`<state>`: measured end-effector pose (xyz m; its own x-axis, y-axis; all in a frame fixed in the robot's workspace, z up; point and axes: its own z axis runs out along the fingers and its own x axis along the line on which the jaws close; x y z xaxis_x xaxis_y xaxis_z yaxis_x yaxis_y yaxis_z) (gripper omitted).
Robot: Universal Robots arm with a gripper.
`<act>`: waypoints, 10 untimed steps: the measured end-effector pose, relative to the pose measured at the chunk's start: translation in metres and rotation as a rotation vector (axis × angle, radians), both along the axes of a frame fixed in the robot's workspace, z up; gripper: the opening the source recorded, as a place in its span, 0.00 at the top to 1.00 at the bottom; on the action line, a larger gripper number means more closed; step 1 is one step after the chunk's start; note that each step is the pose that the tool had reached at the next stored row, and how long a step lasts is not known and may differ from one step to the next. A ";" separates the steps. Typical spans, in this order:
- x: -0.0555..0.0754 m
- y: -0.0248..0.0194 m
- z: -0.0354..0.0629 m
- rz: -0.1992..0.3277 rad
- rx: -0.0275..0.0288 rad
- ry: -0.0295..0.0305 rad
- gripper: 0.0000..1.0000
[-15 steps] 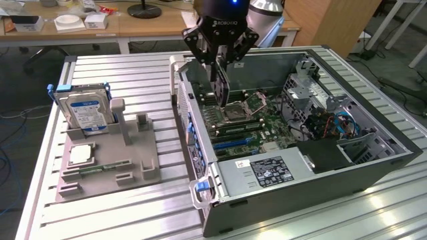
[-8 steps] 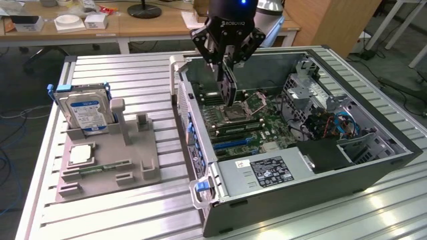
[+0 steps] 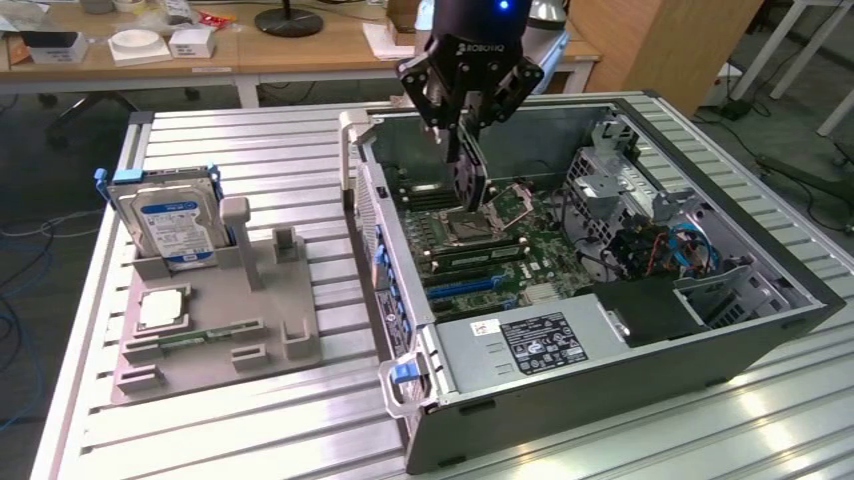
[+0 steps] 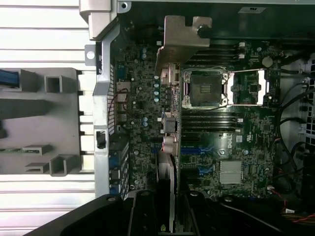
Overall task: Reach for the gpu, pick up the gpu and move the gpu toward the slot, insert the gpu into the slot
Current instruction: 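Pick up the gpu and move the gpu toward the slot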
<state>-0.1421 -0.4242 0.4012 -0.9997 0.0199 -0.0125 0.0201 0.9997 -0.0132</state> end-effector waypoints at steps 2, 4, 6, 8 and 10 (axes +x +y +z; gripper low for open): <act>0.003 0.0000 -0.0002 0.000 -0.0001 0.0000 0.73; 0.008 0.0000 -0.0005 0.000 0.0002 0.0000 0.73; 0.013 0.0000 -0.0007 0.002 0.0006 0.0000 0.73; 0.017 0.0000 -0.0009 0.009 0.0008 0.0000 0.73; 0.021 0.0000 -0.0010 0.015 0.0013 0.0000 0.73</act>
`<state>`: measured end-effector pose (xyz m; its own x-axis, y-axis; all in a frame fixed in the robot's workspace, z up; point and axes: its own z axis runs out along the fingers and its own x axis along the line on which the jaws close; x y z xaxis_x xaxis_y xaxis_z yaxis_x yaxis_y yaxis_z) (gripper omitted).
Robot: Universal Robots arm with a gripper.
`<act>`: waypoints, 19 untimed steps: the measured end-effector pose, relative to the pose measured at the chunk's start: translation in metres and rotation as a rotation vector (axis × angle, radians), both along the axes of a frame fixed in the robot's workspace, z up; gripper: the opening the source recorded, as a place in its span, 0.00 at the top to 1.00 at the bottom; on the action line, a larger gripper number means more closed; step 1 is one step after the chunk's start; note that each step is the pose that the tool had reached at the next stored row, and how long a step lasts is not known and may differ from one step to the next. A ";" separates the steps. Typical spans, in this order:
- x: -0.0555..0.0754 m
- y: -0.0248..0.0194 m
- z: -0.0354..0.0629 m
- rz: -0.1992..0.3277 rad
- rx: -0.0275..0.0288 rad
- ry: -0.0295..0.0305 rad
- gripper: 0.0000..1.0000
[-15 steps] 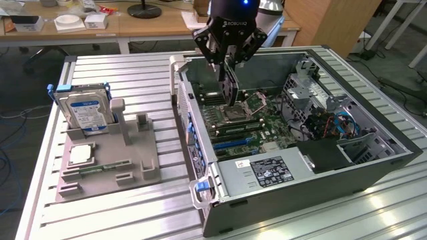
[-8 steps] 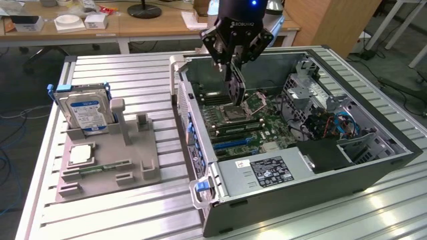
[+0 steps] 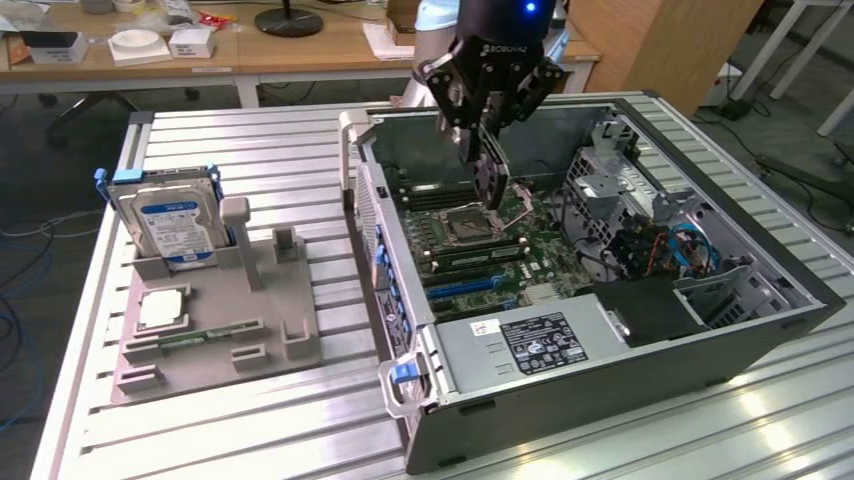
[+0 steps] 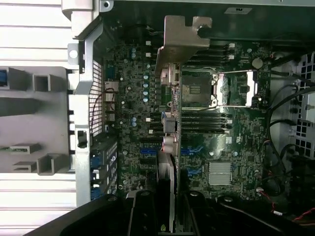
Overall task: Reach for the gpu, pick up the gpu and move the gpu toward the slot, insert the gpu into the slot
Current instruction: 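Pick up the gpu and move the gpu toward the slot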
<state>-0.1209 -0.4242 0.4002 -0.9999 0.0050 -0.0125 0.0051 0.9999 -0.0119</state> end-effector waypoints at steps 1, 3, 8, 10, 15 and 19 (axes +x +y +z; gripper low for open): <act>0.002 0.0000 0.0000 0.001 0.0009 0.0000 0.73; 0.006 0.0000 0.0000 0.001 0.0025 0.0000 0.73; 0.014 0.0000 -0.0002 0.001 0.0068 0.0000 0.73; 0.017 0.0000 -0.0003 0.001 0.0084 -0.0001 0.73; 0.027 0.0000 -0.0003 0.001 0.0118 0.0000 0.73; 0.036 0.0000 -0.0004 0.001 0.0143 0.0000 0.73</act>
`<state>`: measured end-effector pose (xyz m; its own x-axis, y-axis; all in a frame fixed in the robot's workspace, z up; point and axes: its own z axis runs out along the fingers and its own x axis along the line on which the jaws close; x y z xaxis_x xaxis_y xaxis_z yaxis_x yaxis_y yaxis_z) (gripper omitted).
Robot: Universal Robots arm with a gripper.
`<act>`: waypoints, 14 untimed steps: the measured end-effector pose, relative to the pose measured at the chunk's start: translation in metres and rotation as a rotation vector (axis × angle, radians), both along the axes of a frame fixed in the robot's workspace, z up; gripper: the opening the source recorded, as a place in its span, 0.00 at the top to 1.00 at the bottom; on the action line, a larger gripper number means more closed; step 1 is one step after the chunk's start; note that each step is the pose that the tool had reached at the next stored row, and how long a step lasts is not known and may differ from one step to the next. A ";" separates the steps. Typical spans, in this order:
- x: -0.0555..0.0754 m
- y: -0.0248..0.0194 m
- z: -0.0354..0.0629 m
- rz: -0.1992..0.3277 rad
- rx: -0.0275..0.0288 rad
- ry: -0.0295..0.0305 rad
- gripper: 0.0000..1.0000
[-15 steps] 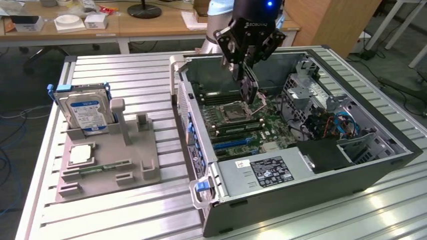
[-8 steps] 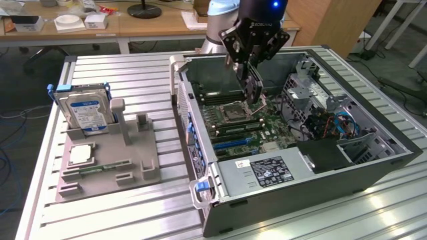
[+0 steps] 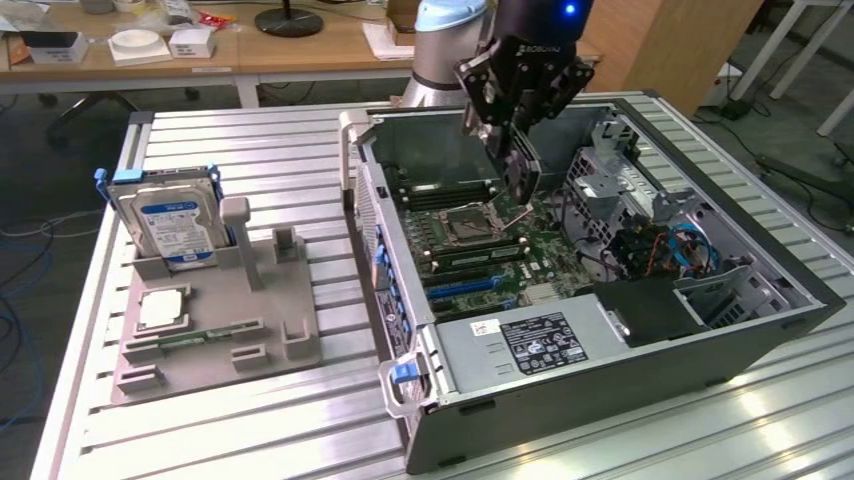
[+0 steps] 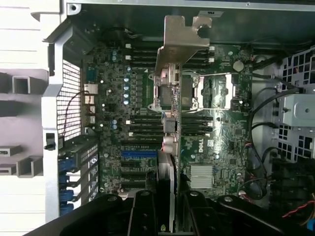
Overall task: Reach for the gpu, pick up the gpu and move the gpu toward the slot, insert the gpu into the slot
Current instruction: 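Pick up the gpu and move the gpu toward the slot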
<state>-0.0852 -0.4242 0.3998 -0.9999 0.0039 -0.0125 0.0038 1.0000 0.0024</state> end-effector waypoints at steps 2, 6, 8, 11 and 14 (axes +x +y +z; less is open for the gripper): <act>0.004 0.0000 -0.0001 0.000 0.0011 0.0000 0.73; 0.010 -0.0008 -0.0007 0.000 0.0018 0.0001 0.73; 0.013 -0.0014 -0.0013 0.000 0.0019 0.0000 0.73; 0.017 -0.0018 -0.0021 0.000 0.0020 0.0000 0.73; 0.020 -0.0020 -0.0027 0.000 0.0020 0.0000 0.73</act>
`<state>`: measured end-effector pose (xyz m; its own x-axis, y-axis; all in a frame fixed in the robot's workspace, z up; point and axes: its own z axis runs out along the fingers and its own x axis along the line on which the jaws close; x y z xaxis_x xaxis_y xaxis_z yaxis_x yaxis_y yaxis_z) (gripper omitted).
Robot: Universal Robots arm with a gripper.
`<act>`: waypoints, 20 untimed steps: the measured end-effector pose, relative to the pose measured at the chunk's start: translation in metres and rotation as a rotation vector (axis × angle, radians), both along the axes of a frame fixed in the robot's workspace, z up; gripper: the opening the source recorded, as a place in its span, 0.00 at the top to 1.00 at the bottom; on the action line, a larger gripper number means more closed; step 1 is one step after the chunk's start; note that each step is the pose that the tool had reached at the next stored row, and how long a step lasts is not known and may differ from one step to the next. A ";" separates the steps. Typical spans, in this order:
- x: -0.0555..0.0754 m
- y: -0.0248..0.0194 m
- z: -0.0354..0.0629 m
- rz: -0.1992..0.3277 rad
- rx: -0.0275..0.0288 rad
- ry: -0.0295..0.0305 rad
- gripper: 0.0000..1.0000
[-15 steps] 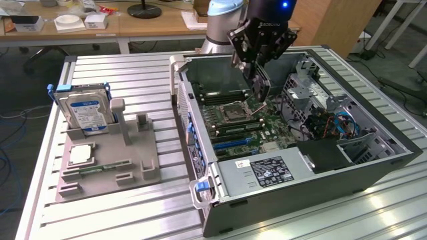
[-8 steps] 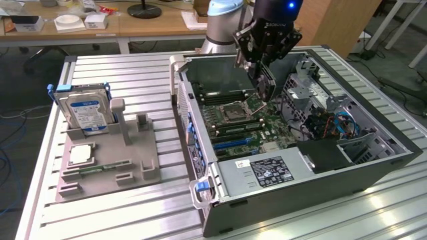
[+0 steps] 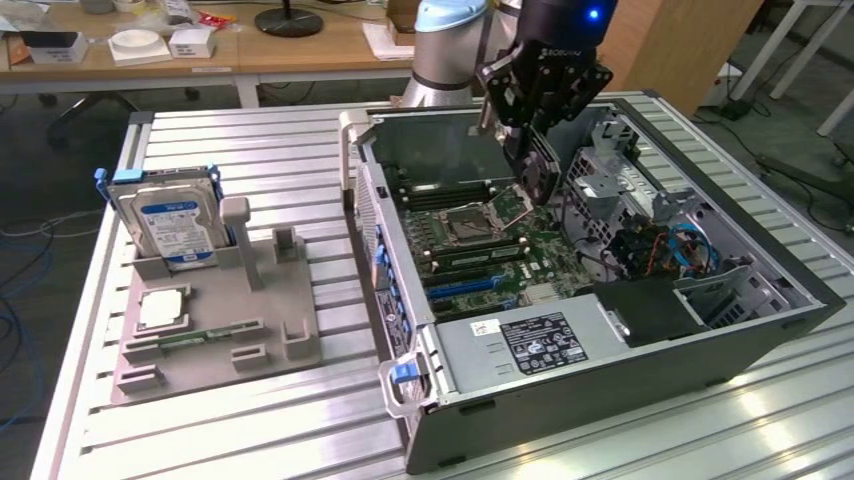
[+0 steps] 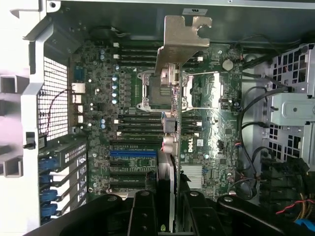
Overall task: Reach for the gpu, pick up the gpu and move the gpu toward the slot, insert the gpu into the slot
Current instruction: 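Pick up the gpu and move the gpu toward the slot, then insert the gpu into the slot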
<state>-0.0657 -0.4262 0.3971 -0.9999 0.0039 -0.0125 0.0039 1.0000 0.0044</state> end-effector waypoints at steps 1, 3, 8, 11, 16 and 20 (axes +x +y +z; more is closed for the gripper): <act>0.001 0.0000 0.0000 0.000 -0.0001 0.0001 0.73; 0.001 0.0000 0.0000 0.000 -0.0002 0.0001 0.73; 0.001 0.0000 -0.0001 0.000 -0.0001 0.0000 0.73; 0.001 0.0000 -0.0001 0.000 -0.0001 0.0000 0.73; 0.001 0.0000 -0.0001 0.002 -0.0001 0.0000 0.73; 0.001 0.0000 -0.0002 0.049 0.0000 0.0000 0.73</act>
